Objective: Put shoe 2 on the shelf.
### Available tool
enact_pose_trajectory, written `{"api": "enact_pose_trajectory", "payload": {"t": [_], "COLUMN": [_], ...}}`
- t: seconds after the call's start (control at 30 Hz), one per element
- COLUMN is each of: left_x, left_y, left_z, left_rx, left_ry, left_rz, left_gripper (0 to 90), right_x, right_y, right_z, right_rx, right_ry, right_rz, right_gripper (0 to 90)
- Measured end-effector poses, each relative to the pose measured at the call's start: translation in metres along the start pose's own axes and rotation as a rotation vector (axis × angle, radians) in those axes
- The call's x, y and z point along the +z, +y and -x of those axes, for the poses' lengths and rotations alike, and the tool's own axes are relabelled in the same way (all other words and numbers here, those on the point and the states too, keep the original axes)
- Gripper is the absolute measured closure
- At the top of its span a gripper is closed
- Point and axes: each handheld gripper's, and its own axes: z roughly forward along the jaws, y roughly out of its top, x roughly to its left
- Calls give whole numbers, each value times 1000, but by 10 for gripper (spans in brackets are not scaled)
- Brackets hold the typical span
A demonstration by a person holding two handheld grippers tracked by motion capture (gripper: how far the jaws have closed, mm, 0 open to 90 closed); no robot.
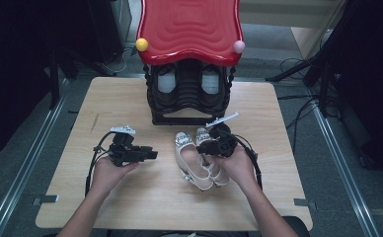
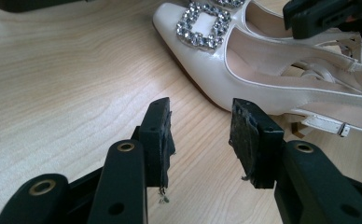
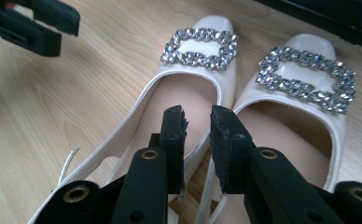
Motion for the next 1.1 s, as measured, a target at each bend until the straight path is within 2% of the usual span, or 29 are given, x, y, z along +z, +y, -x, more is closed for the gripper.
{"api": "enact_pose_trajectory", "payload": {"t": [0.23,0.53,0.63,0.8,0.87,1.0,1.1], "left_x": [1,8,10,13,15,15,15], "left_y": [6,16,19,21,22,25,25], "left_z": [0,1,2,1,2,3,2], "left_rx": [13,31,37,42,40,50,50], "left_ry": [-11,-25,-32,-40,-38,-41,-44], "left_rz": [7,4,3,6,2,4,0], "left_gripper": [586,588,588,588,589,589,589], "right_x": [8,4,2,3,6,14,19], "right_y": [0,-3,-2,-2,0,2,2], "right_z": [-5,-7,-8,-6,-7,-12,-10], "right_rx": [4,14,15,51,45,38,40], "right_ry": [-32,-54,-86,-61,-58,-94,-103], "right_rz": [-42,-43,-76,-98,-115,-162,-179], "right_gripper": [735,703,672,674,672,657,653]}}
